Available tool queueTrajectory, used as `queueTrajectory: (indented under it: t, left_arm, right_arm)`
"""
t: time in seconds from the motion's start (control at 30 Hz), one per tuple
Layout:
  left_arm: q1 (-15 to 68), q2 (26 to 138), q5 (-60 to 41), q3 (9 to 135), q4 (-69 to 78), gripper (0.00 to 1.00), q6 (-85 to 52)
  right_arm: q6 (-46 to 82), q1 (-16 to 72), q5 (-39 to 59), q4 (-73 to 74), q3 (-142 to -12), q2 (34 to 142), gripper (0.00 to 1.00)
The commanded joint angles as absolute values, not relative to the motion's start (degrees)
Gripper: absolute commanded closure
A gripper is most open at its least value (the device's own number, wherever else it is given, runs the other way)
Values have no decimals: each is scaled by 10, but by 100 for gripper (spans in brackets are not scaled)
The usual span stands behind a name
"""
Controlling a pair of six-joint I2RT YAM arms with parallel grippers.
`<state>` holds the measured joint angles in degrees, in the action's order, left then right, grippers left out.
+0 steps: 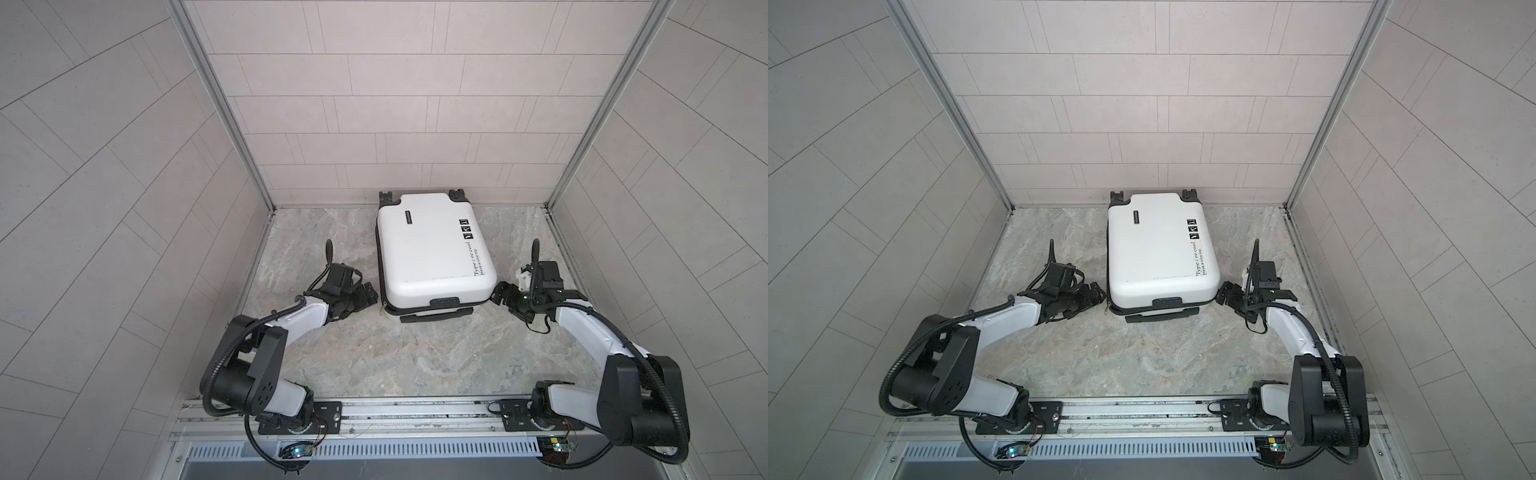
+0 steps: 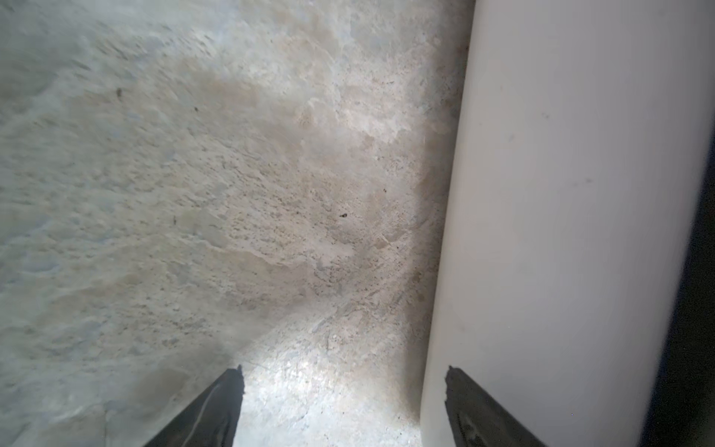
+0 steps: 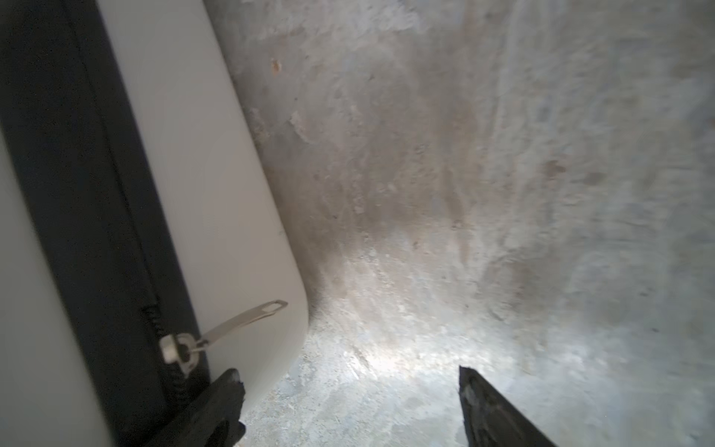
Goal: Pack the luggage
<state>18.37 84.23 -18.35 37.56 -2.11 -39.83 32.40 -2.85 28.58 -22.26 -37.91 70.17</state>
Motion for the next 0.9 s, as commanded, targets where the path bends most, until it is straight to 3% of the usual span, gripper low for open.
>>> queueTrajectory:
  t: [0.0, 0.3, 0.87]
  left_arm:
    - [181, 858, -194, 403, -5, 13, -384]
    - [188, 901, -210, 442, -6, 14, -369]
    - [230, 973, -215, 545, -30, 14, -349]
  right_arm:
    - [351, 13, 345, -115, -396, 670, 11]
    - [357, 107, 326, -101, -459, 713, 11]
    - [345, 108, 288, -138, -581, 814, 13]
